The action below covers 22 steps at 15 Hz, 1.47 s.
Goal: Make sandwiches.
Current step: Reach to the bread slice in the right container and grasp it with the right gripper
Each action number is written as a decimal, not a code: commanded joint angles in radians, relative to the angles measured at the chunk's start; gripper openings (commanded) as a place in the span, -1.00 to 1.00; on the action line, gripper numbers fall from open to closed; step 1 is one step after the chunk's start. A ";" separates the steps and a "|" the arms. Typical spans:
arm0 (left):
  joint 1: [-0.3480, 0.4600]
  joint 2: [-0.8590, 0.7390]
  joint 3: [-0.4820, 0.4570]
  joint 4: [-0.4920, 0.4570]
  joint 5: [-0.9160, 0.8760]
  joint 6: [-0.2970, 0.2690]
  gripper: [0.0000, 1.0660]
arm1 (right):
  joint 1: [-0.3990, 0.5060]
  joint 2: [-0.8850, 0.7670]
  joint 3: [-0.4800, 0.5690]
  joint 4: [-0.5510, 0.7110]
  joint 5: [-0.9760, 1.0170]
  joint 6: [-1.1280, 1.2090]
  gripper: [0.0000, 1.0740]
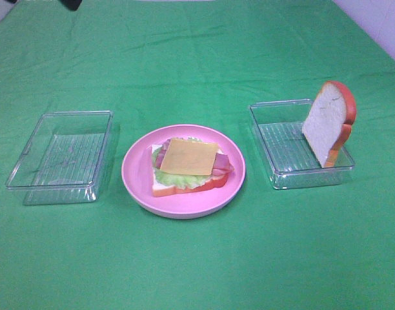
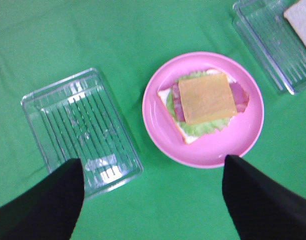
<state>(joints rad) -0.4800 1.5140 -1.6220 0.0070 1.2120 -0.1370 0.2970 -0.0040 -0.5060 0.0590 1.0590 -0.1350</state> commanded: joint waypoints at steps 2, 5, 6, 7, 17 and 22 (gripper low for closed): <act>0.000 -0.206 0.273 0.002 0.013 -0.004 0.38 | 0.003 -0.020 0.003 0.002 -0.002 0.008 0.42; 0.000 -0.381 0.469 -0.001 -0.014 -0.005 0.38 | 0.003 -0.020 0.003 0.007 -0.002 0.008 0.42; 0.000 -0.450 0.540 -0.001 -0.029 -0.003 0.38 | 0.003 -0.020 0.003 0.008 -0.002 0.008 0.42; 0.000 -0.567 0.663 0.004 -0.060 0.003 0.38 | 0.003 -0.020 0.003 0.016 -0.002 0.008 0.42; 0.000 -1.286 1.105 0.021 -0.202 0.003 0.38 | 0.003 0.159 -0.003 -0.059 -0.014 0.115 0.42; 0.000 -1.454 1.115 0.024 -0.165 0.024 0.38 | 0.003 0.516 -0.097 -0.175 -0.187 0.265 0.37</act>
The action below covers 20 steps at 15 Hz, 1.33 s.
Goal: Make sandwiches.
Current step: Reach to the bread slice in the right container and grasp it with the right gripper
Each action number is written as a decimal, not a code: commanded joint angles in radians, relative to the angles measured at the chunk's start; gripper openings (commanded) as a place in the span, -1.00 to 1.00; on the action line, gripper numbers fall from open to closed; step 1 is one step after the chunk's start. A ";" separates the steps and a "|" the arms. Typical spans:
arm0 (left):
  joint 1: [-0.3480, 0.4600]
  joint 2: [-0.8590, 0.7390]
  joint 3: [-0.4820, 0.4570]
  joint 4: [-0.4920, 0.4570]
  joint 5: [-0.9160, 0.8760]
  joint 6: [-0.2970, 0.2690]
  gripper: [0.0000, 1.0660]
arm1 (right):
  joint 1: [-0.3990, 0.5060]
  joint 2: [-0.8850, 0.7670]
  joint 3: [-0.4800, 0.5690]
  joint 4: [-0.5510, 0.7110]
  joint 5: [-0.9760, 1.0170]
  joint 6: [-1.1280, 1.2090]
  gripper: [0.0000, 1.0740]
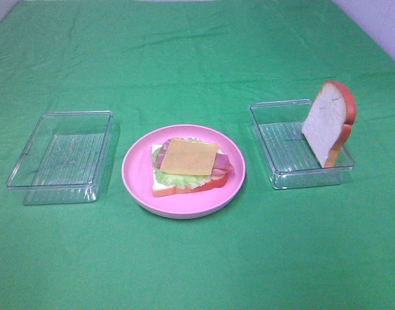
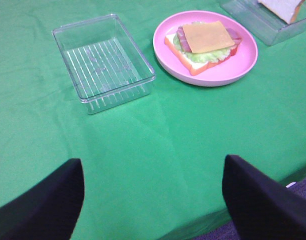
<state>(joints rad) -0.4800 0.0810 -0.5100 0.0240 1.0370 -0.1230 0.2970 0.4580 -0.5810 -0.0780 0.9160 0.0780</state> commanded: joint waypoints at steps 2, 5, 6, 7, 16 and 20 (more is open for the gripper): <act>0.000 -0.036 0.003 0.004 0.010 0.026 0.38 | 0.003 0.215 -0.083 -0.139 -0.080 0.145 0.24; 0.000 -0.036 0.005 0.003 0.006 0.060 0.38 | 0.001 0.543 -0.255 -0.191 -0.081 0.170 0.23; 0.000 -0.036 0.006 0.003 0.003 0.060 0.38 | 0.001 0.632 -0.303 -0.194 -0.081 0.157 0.23; 0.000 -0.036 0.006 0.001 0.003 0.060 0.38 | 0.001 0.728 -0.353 -0.204 -0.081 0.155 0.24; 0.000 -0.036 0.012 -0.024 -0.003 0.090 0.38 | -0.266 1.276 -0.858 0.252 0.053 -0.154 0.54; 0.000 -0.036 0.012 -0.029 -0.003 0.096 0.38 | -0.290 1.399 -0.939 0.279 0.063 -0.205 0.54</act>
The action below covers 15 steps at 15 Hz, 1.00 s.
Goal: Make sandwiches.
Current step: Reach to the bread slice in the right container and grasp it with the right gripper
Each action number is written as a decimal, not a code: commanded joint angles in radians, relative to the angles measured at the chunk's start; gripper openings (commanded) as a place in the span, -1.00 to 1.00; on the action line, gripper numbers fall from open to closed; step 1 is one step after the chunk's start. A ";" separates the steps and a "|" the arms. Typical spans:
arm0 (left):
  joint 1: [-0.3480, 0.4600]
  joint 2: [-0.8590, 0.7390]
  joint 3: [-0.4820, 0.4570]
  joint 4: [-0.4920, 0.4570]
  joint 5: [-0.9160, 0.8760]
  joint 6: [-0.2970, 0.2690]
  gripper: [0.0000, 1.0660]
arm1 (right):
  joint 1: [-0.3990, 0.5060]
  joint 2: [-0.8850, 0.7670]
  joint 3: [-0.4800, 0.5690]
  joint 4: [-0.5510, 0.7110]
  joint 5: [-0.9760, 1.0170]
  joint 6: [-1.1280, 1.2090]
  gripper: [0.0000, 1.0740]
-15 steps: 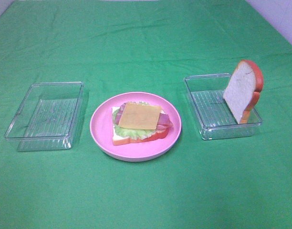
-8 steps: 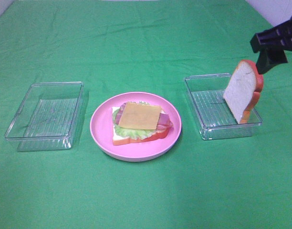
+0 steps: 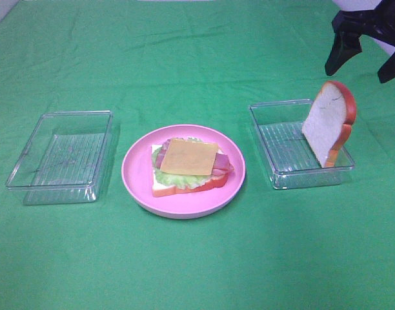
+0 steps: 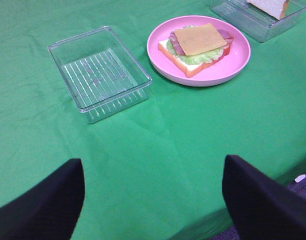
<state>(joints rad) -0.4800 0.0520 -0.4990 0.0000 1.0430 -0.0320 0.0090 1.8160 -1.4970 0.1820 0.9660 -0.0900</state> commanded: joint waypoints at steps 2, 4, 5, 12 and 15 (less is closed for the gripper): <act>0.000 -0.007 0.001 -0.005 -0.009 0.005 0.38 | -0.001 0.091 -0.037 0.034 0.007 -0.057 0.54; 0.000 -0.007 0.001 -0.005 -0.009 0.005 0.38 | -0.001 0.150 -0.056 0.020 0.009 -0.060 0.53; 0.000 -0.007 0.001 -0.005 -0.009 0.005 0.38 | -0.001 0.164 -0.056 0.020 0.007 -0.060 0.50; 0.000 -0.007 0.001 -0.006 -0.009 0.005 0.38 | -0.001 0.203 -0.056 -0.003 -0.008 -0.059 0.00; 0.000 -0.007 0.001 -0.006 -0.009 0.005 0.38 | -0.001 0.227 -0.056 -0.003 0.006 -0.058 -0.55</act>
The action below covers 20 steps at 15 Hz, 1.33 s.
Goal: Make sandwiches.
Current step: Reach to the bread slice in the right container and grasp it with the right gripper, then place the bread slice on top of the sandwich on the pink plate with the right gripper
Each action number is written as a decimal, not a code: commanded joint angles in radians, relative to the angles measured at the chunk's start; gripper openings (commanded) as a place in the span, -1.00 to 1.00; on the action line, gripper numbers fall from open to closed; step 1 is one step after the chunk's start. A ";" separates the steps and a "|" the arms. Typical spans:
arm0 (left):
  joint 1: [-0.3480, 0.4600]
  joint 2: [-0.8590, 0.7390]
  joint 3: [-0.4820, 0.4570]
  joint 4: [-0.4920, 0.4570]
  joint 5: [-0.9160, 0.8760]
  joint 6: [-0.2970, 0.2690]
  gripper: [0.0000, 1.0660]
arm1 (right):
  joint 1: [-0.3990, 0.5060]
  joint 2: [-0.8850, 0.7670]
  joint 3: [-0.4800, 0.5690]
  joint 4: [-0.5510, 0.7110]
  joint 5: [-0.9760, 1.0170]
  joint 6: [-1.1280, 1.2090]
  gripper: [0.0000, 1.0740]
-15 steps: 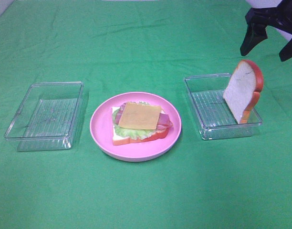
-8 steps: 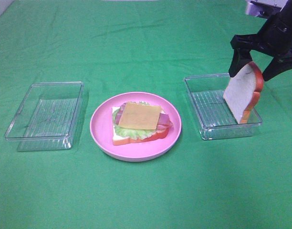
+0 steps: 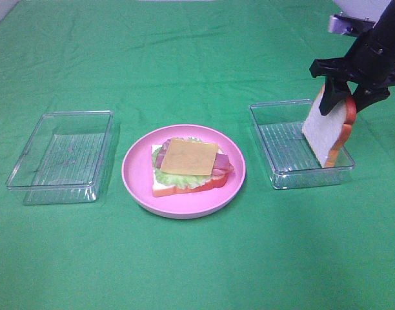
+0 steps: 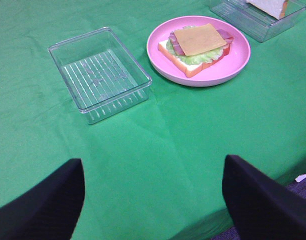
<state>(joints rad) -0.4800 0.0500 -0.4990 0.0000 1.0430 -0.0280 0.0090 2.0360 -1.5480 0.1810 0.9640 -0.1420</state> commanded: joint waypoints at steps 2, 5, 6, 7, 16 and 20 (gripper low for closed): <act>0.000 -0.005 0.001 -0.006 -0.009 0.001 0.38 | -0.001 0.007 -0.005 -0.002 0.008 0.004 -0.97; 0.000 -0.005 0.001 -0.006 -0.010 0.001 0.38 | -0.001 -0.002 -0.005 -0.001 0.008 0.014 -1.00; 0.000 -0.005 0.001 -0.006 -0.010 0.001 0.38 | -0.001 -0.007 -0.005 -0.001 0.008 0.014 -1.00; 0.000 -0.005 0.001 -0.006 -0.010 0.001 0.38 | -0.001 -0.020 -0.005 -0.001 0.006 0.015 -1.00; 0.000 -0.005 0.001 -0.006 -0.010 0.000 0.38 | 0.010 -0.225 0.059 0.389 0.012 -0.117 -1.00; 0.000 -0.005 0.001 -0.006 -0.010 0.000 0.38 | 0.072 -0.221 0.225 0.853 -0.027 -0.411 -1.00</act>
<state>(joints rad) -0.4800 0.0500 -0.4990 0.0000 1.0420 -0.0280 0.0750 1.8170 -1.3380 0.9520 0.9520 -0.5030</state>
